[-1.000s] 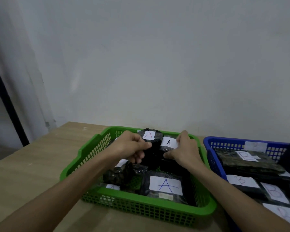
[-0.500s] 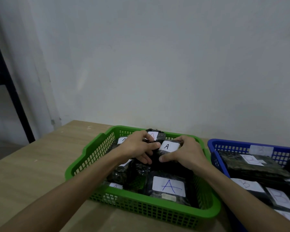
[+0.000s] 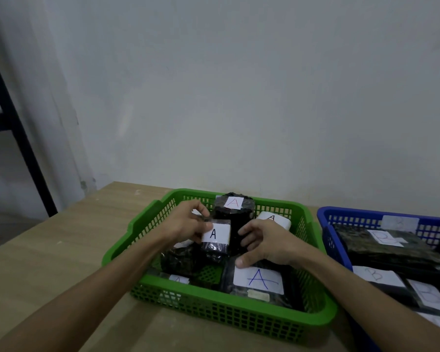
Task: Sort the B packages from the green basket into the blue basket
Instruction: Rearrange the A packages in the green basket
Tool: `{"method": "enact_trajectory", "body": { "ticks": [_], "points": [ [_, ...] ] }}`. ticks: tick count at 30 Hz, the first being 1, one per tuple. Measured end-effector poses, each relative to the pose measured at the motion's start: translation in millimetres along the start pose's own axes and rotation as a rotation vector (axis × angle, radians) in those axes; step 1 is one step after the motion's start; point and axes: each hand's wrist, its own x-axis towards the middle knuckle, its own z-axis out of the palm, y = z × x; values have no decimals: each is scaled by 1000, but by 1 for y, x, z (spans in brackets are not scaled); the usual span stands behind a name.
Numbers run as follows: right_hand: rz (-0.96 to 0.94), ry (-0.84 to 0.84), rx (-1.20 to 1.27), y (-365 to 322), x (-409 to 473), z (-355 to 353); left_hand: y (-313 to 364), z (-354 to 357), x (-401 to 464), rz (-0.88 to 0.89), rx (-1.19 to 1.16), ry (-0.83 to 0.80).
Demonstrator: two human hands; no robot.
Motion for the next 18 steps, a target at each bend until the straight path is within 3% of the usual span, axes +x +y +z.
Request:
{"method": "enact_trajectory", "body": {
  "ticks": [5,10,18],
  "points": [
    [-3,-75,-32,1,-2,0,-4,5,6,122,447,13],
    [-26,-88,-34,2,-4,-1,-1,17,7,72,807,-160],
    [-38,-82,-53,4,-2,0,3,31,1,95,1106,-99]
  ]
}}
